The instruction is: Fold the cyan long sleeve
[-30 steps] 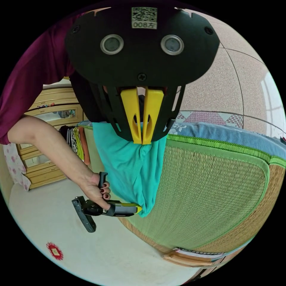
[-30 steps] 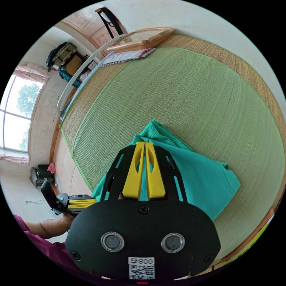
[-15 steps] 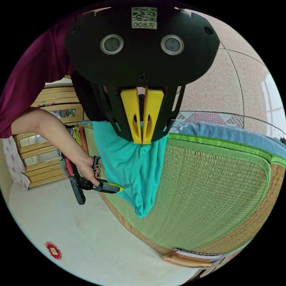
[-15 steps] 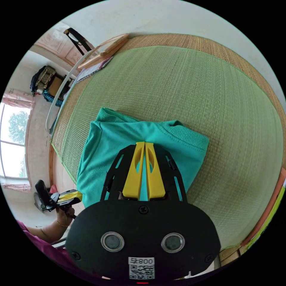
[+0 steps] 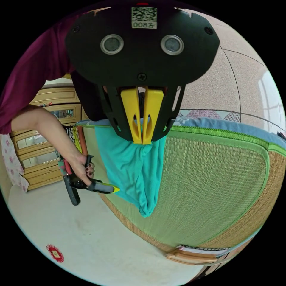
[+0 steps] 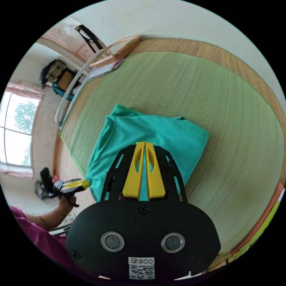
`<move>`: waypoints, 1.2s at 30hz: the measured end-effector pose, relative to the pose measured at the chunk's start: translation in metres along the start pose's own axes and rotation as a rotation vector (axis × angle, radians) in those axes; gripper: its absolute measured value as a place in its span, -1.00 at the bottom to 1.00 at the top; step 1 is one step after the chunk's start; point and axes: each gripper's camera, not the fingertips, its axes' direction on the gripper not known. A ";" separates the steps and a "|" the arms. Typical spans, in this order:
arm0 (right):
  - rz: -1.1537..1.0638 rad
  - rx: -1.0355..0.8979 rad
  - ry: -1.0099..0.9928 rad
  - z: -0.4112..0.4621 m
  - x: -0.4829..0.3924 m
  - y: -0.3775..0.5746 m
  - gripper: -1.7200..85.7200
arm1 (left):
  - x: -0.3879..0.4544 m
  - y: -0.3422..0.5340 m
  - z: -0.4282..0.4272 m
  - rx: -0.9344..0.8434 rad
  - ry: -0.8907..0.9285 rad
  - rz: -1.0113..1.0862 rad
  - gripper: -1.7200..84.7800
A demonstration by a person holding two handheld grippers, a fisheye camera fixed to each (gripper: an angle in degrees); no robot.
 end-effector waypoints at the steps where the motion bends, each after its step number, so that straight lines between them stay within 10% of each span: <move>1: -0.014 -0.011 -0.043 -0.004 -0.006 0.024 -0.96 | 0.000 0.000 -0.002 0.003 0.002 -0.006 -0.96; 36: 0.296 0.091 -0.433 -0.021 0.091 0.362 -0.96 | 0.190 -0.065 0.034 -0.200 0.030 0.233 -0.96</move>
